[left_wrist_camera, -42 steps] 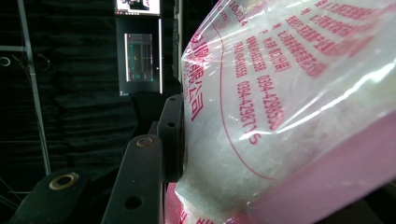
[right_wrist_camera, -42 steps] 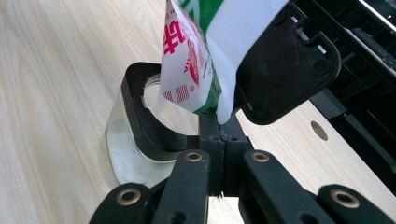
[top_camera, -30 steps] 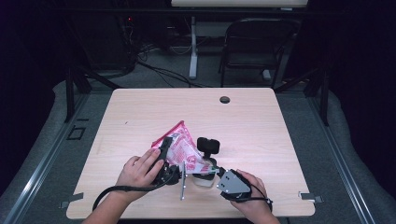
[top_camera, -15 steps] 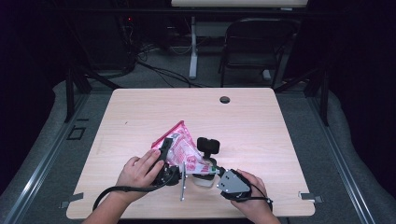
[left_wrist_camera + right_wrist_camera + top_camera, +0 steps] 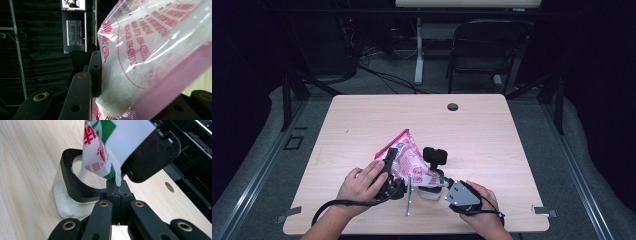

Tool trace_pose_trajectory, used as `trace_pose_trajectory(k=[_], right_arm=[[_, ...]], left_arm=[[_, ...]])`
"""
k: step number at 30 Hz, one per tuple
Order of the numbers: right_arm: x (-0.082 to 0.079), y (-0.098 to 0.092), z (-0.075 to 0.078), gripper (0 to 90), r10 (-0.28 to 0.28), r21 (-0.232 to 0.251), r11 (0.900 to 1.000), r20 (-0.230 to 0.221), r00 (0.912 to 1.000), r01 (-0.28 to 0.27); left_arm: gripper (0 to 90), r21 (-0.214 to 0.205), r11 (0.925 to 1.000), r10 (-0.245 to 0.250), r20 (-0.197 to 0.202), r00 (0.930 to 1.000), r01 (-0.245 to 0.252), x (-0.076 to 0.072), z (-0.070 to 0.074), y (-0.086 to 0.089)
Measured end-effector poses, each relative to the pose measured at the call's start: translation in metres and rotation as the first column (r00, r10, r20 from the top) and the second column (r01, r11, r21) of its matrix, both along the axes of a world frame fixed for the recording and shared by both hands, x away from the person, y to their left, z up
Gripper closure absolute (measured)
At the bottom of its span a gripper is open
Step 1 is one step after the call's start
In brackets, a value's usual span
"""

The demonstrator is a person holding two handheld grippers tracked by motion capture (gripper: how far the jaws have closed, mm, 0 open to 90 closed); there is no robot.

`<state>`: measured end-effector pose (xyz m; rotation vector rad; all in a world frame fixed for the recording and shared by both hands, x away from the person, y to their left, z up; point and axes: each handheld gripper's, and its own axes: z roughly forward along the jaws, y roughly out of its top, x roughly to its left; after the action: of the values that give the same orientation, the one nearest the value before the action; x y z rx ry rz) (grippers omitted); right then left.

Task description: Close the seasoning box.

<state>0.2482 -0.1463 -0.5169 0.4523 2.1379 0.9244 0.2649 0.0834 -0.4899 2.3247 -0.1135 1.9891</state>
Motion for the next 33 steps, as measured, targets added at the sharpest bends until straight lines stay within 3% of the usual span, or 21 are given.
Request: trace_pose_trajectory(k=[33], right_arm=[[0.0014,-0.0004,-0.002,90.0,-0.006,0.009,0.9999,-0.014,0.9999,0.006]], left_arm=[[70.3,-0.006,0.9999,-0.011,0.012,0.9999,0.011,-0.0009,0.0067,-0.0043]])
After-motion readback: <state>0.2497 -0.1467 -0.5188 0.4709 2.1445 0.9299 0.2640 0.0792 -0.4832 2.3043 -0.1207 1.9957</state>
